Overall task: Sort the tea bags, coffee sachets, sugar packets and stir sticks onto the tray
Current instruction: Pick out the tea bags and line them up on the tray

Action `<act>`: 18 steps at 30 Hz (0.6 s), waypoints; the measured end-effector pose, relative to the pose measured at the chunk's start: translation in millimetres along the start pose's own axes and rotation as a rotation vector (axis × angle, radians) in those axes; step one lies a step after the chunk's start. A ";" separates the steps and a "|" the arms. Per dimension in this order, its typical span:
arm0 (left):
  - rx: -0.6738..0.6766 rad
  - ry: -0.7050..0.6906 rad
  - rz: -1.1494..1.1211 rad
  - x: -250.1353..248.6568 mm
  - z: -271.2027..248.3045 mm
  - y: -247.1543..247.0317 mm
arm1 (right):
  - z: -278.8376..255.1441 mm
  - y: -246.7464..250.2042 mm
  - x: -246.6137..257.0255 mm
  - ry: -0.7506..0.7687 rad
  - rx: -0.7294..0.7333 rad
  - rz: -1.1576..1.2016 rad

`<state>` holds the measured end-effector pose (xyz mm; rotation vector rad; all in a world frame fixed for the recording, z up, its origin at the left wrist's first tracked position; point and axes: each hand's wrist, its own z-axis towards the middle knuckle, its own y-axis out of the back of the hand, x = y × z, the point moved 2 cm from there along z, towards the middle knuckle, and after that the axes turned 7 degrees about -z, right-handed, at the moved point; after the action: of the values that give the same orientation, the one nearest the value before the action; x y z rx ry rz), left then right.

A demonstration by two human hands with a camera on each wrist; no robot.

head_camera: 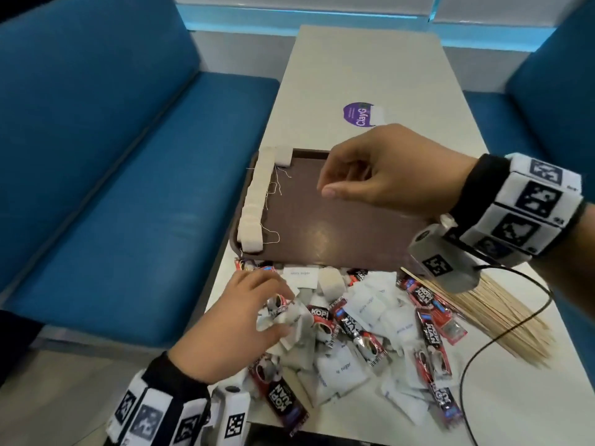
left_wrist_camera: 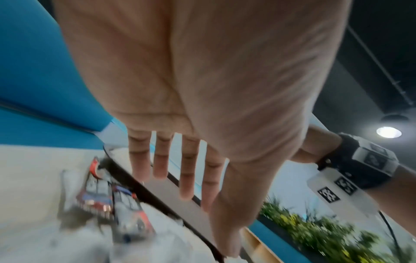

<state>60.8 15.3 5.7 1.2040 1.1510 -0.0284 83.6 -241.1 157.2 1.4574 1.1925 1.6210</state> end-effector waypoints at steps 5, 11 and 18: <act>0.219 -0.121 0.121 -28.1 -13.4 -47.3 | -49.9 -12.8 -7.6 -0.045 -0.010 0.020; 0.355 -0.060 0.322 -44.6 -30.3 -70.3 | -109.5 -54.8 -29.6 -0.150 0.096 0.044; 0.224 0.076 0.273 -16.1 -55.5 -46.5 | -179.1 -114.8 -61.6 -0.383 0.152 0.016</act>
<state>-10.5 27.6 -10.5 1.5648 1.0596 0.0982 -93.1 -289.5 32.8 1.7797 1.0991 1.2076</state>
